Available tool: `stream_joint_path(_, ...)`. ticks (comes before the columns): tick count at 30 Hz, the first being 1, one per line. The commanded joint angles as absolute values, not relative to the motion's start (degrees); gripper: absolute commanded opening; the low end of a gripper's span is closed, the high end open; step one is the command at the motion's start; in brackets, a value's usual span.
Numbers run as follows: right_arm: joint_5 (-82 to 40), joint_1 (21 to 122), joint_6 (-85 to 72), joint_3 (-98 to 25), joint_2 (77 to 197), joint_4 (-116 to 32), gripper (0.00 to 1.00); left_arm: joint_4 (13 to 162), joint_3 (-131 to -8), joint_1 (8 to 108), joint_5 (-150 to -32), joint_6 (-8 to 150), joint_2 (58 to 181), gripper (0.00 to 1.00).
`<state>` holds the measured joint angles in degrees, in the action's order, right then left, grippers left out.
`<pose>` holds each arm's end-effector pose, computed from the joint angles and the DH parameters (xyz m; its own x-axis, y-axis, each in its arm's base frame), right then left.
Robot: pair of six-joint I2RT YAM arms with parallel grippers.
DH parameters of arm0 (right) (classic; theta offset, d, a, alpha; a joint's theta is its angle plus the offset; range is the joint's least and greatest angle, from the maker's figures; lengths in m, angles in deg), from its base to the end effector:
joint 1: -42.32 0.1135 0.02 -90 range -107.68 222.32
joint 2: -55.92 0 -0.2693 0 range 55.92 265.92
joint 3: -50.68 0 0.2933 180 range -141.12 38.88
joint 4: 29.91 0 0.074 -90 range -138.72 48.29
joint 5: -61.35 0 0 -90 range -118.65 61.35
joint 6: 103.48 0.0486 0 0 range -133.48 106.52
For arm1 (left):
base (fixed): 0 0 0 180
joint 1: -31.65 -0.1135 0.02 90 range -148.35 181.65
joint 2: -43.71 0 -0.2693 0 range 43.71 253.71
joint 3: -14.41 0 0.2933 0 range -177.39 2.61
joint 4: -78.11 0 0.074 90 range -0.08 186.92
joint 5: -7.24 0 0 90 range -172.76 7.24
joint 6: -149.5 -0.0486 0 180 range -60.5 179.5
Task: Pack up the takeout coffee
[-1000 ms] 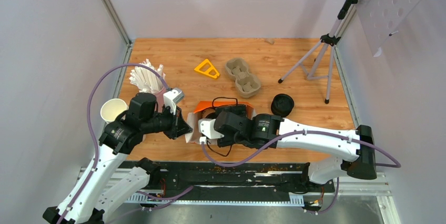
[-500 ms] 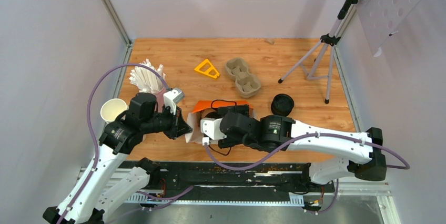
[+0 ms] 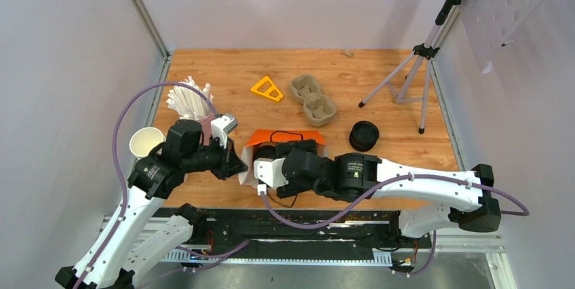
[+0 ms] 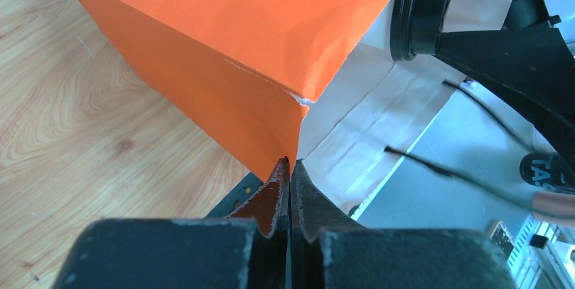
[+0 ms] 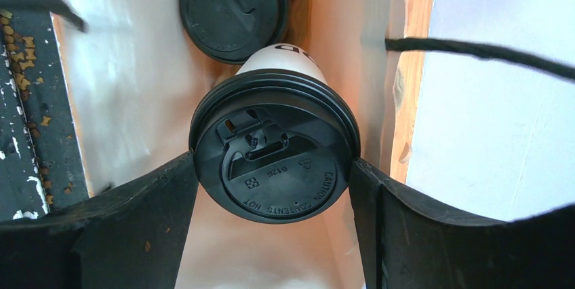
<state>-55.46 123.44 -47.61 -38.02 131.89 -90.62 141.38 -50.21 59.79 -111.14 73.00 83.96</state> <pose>0.0710 0.3122 0.3522 0.3737 -0.8523 -0.3661 -0.7557 -0.0509 -0.6529 0.1412 -0.1017 0.3352 -0.7115 0.1476 -0.6871 0.5914 0.6539 -0.4719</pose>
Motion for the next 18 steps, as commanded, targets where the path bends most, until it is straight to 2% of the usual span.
stream_joint_path(1,-55.65,124.09,-46.20,-38.63,131.25,-87.41,0.69,140.80,-51.40,59.86,-111.60,71.45,84.25,0.01)
stream_joint_path(8,-59.07,124.05,-47.02,-37.87,129.73,-87.47,0.69,140.79,-51.53,59.87,-111.60,71.54,84.51,0.01)
stream_joint_path(18,-57.08,124.26,-46.47,-39.81,129.05,-91.12,0.69,141.11,-51.71,59.86,-111.65,71.45,84.51,0.01)
